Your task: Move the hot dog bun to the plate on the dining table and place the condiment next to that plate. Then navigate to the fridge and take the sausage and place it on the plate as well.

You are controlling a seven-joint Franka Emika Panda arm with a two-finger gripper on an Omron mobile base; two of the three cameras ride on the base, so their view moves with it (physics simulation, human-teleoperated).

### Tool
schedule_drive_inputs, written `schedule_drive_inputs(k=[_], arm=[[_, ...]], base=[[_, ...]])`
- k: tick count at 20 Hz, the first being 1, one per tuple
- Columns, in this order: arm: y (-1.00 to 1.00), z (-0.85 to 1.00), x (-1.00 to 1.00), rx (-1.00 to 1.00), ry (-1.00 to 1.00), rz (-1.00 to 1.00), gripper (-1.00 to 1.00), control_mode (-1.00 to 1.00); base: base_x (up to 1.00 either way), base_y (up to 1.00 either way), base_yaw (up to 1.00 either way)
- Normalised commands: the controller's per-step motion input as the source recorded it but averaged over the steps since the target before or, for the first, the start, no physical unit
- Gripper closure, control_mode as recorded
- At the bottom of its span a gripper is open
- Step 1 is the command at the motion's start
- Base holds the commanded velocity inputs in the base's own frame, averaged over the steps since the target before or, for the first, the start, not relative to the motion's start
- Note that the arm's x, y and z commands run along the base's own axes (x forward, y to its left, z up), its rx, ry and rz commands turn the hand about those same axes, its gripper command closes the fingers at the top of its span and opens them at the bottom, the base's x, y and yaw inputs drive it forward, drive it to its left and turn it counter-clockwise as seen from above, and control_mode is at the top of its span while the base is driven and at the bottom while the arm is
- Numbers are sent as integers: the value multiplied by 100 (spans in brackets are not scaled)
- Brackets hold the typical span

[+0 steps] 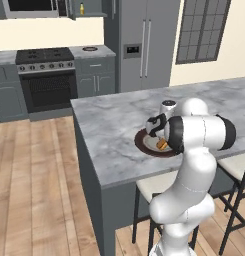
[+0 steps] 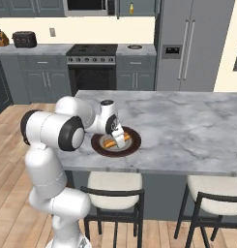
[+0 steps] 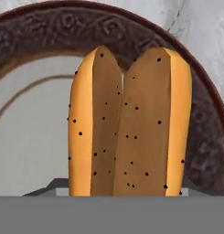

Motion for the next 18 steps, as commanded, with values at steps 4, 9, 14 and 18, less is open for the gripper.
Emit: schedule_drive_inputs(k=[4, 9, 14, 18], arm=[[-2, -1, 0, 0, -11, 0, -100, -100], [0, 2, -3, 0, -8, 0, -100, -100], [0, 35, -28, -1, -10, 1, -100, -100], [0, 61, -51, 0, -11, 5, -100, -100]], base=[[0, 0, 0], [0, 0, 0], [0, 0, 0], [0, 0, 0]])
